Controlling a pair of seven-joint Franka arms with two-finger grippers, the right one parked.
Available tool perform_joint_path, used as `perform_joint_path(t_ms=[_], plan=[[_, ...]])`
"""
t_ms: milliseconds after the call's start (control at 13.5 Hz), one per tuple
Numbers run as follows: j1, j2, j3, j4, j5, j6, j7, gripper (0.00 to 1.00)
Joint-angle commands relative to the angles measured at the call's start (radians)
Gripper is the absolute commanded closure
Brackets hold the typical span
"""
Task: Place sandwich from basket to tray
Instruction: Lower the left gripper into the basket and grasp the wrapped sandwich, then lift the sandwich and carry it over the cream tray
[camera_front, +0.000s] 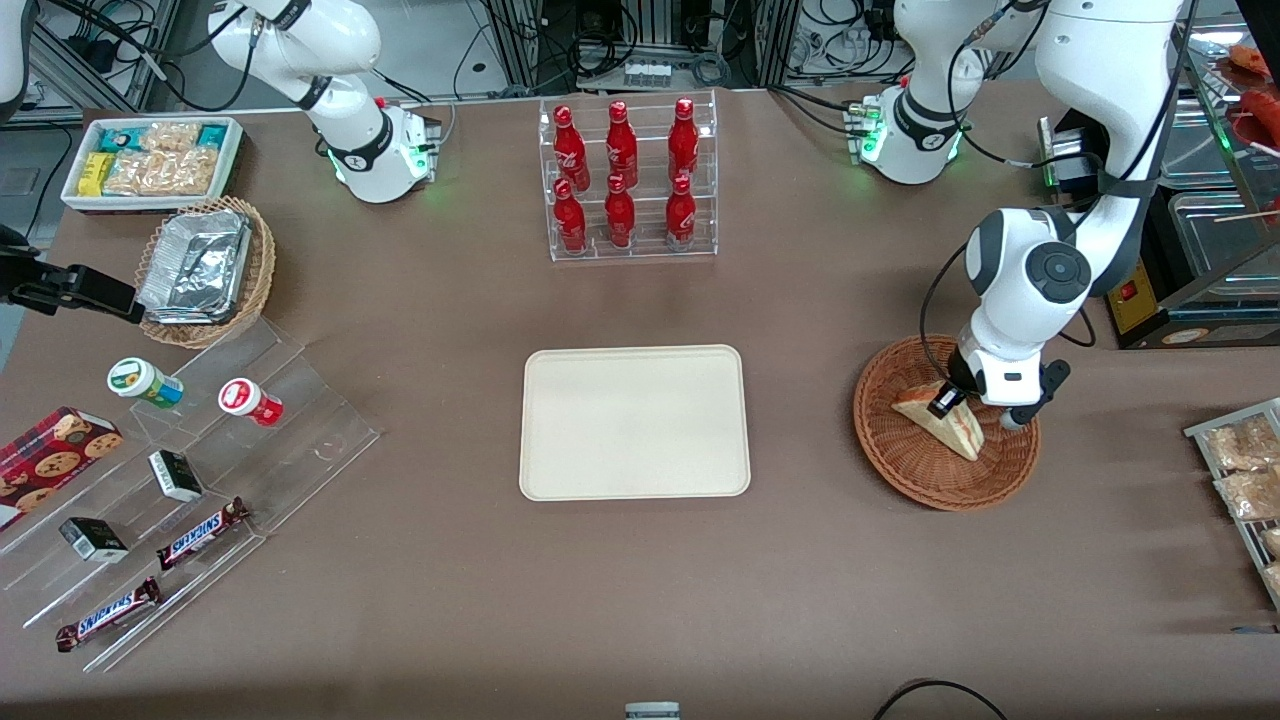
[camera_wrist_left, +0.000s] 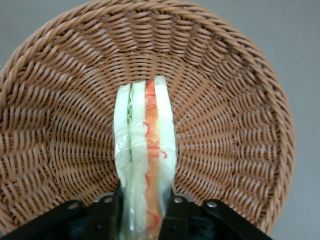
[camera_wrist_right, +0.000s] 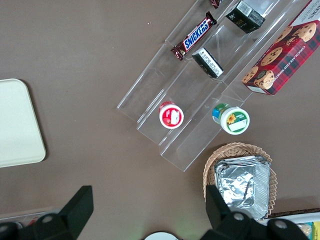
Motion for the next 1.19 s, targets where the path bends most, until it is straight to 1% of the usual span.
perform_joint_path(t_ms=[0,148,222,444,519,593,741,815,963,1037,1111], plan=[[-0.025,-0.063,0.0,0.007,0.013,-0.039,0.003,0.89],[-0.037,-0.141,-0.003,0.039,0.013,-0.166,0.058,0.89],[-0.063,-0.166,-0.003,0.079,0.013,-0.252,0.064,0.89],[-0.188,-0.136,-0.003,0.309,0.013,-0.591,0.069,0.89],[-0.23,-0.113,-0.006,0.37,0.014,-0.657,0.069,0.89],[-0.289,-0.082,-0.008,0.433,0.013,-0.697,0.053,0.88],[-0.415,-0.01,-0.008,0.498,0.005,-0.707,0.027,0.88],[-0.48,0.049,-0.008,0.539,0.007,-0.699,0.003,0.88],[-0.573,0.193,-0.008,0.669,0.004,-0.698,-0.023,0.88],[-0.616,0.259,-0.008,0.737,0.007,-0.699,-0.036,0.88],[-0.638,0.312,-0.008,0.784,0.01,-0.699,-0.037,0.88]])
